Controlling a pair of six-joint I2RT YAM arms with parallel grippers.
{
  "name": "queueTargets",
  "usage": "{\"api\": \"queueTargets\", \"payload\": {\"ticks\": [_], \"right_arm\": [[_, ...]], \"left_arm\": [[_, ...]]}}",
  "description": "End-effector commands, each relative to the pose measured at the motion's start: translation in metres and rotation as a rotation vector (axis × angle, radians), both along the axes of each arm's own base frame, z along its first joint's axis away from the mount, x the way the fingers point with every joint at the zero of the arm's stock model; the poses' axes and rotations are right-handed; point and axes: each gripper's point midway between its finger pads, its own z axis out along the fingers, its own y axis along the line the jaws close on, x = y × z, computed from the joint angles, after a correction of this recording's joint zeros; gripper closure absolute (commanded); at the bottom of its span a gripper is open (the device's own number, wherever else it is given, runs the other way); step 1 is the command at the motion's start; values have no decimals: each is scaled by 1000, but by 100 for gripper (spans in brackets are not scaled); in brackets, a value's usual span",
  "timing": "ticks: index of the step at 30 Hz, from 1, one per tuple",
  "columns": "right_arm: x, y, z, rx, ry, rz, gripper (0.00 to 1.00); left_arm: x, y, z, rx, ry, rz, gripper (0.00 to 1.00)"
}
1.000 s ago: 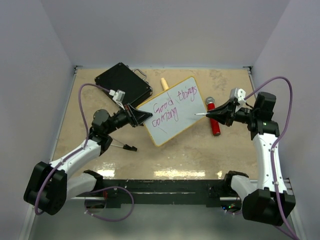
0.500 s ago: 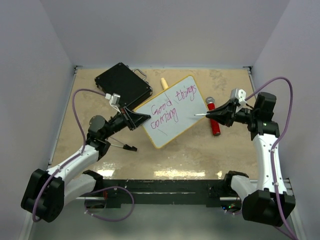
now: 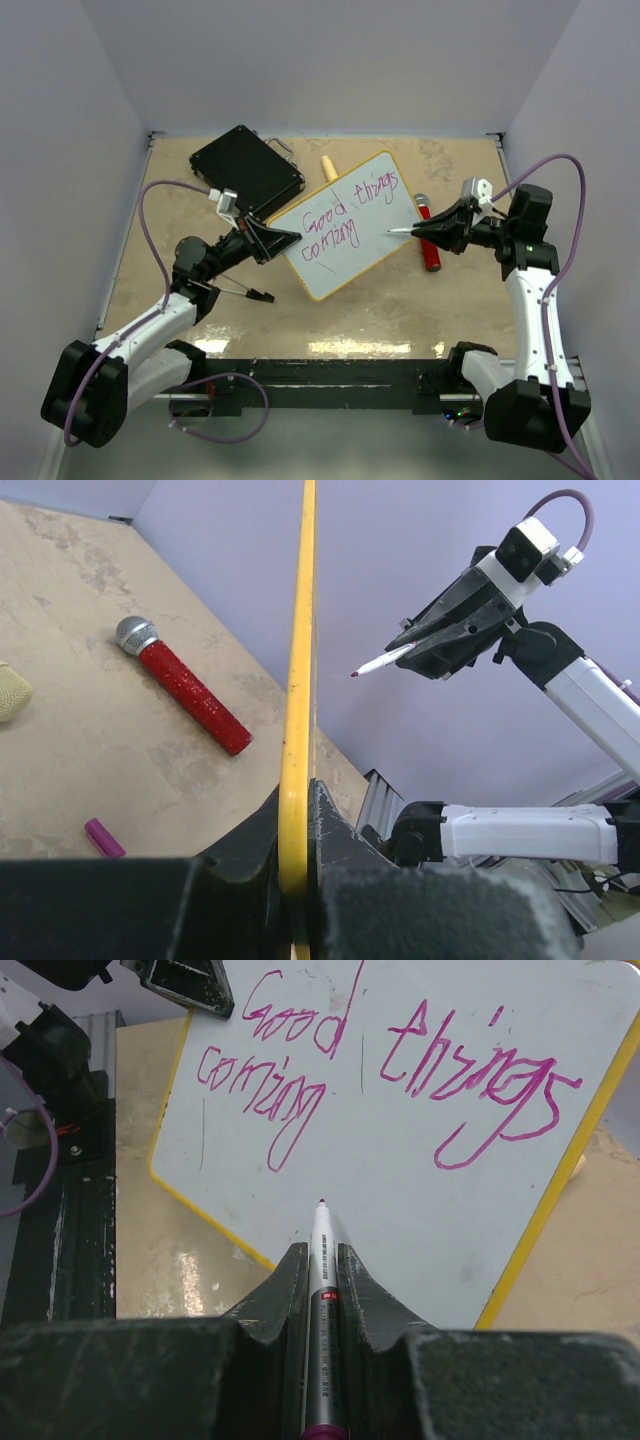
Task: Write a sentence on the whiteboard
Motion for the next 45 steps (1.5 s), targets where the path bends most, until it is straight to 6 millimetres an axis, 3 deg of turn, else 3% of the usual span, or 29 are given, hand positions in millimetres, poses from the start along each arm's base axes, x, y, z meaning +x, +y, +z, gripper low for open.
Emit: {"api": "queueTargets", "payload": {"ticks": [1,10,12,16,23,30,32,39,45], "right_arm": [[-4,1,2,16,-14,26,100],[1,-4,1,-50,-43,-35,100],[5,-7,8,-89,-71,-58,100],[5,-15,3,-184,-54,-77,100],[8,-25,7,-317,-50,-156,100],[5,3,25,-295,-126,-163,100],[8,3,21,-298,-109,-158,100],[0,39,10,-320,-118,-54,100],[-12,43,2,-331,-141,13,100]], "left_arm": [[-7,4,39,-80,-144,-1,100],[1,12,29,-9,-100,85,100],[4,12,29,6,-94,106,100],[4,4,19,34,-46,81,100],[4,-11,21,45,-44,82,100],[8,-16,21,-9,6,84,100],[9,-16,20,-18,22,80,100],[7,-16,16,-37,55,74,100],[5,-15,10,-33,69,76,100]]}}
